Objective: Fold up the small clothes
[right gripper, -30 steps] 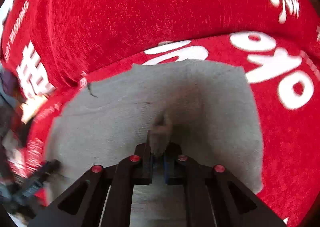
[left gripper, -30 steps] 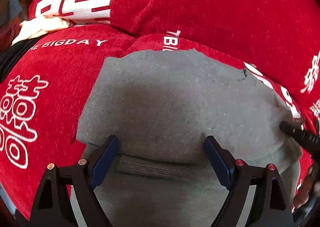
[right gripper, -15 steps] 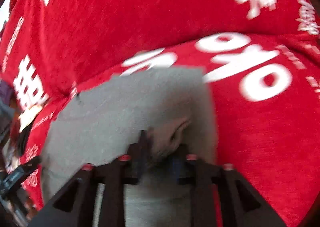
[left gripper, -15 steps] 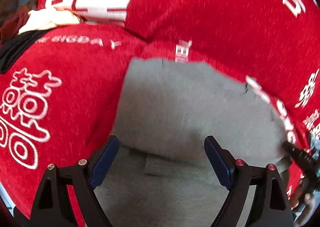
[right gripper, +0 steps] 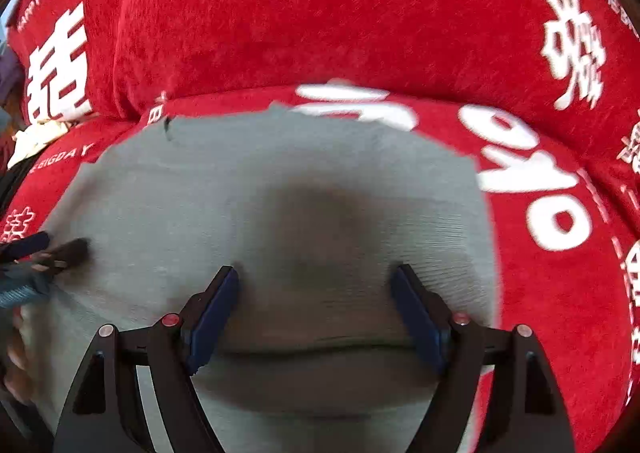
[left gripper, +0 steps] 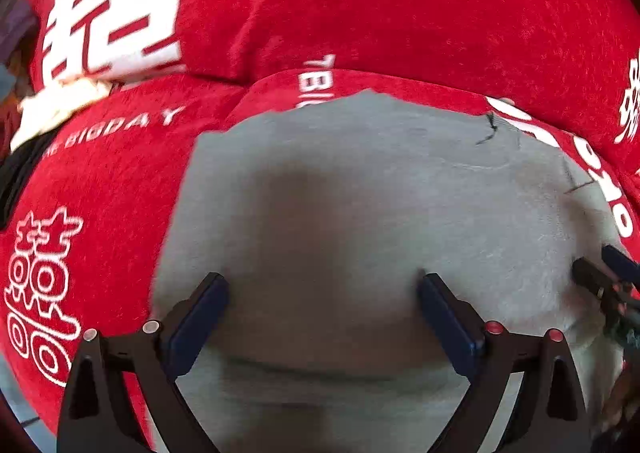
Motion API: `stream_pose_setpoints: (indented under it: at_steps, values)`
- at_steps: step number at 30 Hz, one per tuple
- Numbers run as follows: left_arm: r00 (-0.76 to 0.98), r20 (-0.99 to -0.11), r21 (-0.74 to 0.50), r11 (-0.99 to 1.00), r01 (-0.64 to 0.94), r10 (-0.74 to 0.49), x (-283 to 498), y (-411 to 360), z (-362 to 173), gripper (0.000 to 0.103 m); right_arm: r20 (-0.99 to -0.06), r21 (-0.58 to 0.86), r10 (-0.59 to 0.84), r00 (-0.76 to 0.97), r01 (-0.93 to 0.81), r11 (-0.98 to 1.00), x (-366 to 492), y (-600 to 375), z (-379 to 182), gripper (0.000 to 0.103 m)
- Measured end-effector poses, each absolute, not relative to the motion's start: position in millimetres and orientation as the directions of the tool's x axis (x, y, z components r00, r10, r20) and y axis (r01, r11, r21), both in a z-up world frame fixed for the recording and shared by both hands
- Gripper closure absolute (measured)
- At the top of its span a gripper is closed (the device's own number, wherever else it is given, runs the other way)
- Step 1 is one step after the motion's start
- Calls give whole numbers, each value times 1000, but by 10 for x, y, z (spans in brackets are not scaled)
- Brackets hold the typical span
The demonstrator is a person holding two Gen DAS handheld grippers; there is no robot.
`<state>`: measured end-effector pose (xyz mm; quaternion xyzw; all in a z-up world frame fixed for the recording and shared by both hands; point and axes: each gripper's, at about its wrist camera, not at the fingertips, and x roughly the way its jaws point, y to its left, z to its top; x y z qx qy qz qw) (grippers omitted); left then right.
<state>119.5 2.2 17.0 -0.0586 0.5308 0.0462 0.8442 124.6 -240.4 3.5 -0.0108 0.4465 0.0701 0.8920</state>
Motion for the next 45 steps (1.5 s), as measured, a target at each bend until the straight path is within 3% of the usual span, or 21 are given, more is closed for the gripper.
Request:
stream_pose_setpoints:
  at_steps: [4,8,11,14,17,20,26,29,34,38,41,45]
  values:
    - [454,-889,-46,975,-219,60,1087,465,272,6,-795,-44,-28,606,-12,999,1225,-2639,171,21]
    - [439,-899,-122,954,-276,12,1292,577,257,6,-799,39,62,598,-51,998,1327,-2451,245,20]
    - [420,-908,-92,980,-174,-11,1534,177,181,6,-830,48,110,547,-128,991,1489,-2058,81,21]
    - [398,-915,5,991,-137,60,1767,-39,22,0,-824,-70,8,566,-116,991,1650,-1906,-39,14]
    - [356,-934,-46,979,-199,28,2017,117,-38,0,-836,-8,7,548,-24,1000,1860,-2170,-52,12]
    - [331,-941,-13,971,-238,69,2104,196,34,0,-859,-22,-31,512,24,999,1975,-2332,-2,12]
    - [423,-906,-63,987,-149,6,1630,-59,267,0,-826,38,61,561,-52,998,1526,-2076,168,11]
    - [427,-902,8,994,-112,55,1405,-284,171,0,-838,-8,56,543,-114,993,1352,-1818,31,11]
    - [467,-882,1,992,-125,60,1018,-164,225,0,-811,-87,4,586,-127,988,946,-1828,-13,11]
    - [500,-865,-29,993,-114,32,784,-52,285,0,-790,-33,36,612,-101,994,768,-1882,141,10]
    - [485,-873,-13,992,-127,51,743,-1,139,0,-825,-22,62,561,-141,990,786,-1776,31,10]
    - [495,-866,-160,976,-150,-66,622,304,77,0,-811,-39,22,584,-92,995,638,-2002,-68,10]
